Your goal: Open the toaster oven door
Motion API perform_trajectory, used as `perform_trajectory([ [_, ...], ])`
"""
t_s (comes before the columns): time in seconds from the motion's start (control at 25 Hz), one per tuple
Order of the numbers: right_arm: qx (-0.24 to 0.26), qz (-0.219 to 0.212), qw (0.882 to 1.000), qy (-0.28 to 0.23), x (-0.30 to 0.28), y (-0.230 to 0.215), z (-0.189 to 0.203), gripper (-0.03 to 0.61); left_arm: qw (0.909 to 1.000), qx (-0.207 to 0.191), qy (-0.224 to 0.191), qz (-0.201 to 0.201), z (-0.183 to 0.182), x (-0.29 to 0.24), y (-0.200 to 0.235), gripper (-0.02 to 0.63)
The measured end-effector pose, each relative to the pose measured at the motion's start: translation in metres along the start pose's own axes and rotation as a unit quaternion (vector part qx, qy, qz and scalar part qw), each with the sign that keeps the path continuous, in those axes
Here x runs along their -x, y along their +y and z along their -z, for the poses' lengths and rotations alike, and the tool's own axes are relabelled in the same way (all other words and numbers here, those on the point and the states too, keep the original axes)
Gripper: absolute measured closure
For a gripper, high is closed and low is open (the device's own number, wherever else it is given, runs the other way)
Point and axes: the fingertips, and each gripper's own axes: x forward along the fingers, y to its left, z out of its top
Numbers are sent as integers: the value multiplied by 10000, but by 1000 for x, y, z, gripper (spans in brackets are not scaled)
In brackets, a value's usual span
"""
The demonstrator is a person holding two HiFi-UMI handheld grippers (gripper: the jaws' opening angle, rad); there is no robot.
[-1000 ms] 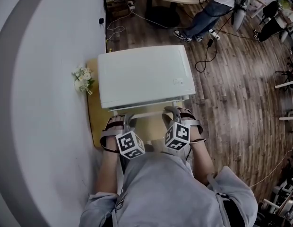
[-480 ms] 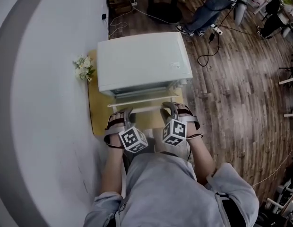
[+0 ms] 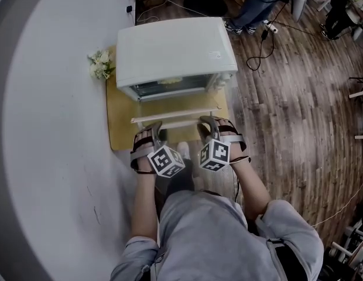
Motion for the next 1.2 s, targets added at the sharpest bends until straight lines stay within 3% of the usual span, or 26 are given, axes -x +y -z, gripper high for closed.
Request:
perform_trajectory([
  [0.36,-12,286,9995,-154,-5,31,18,482,9998,74,-111,-159,13,-6,-34,500],
  [1.2,126,978,9927,-699,-28,83,46,474,9923,271,-628,-1037,39,-30,-86,491],
])
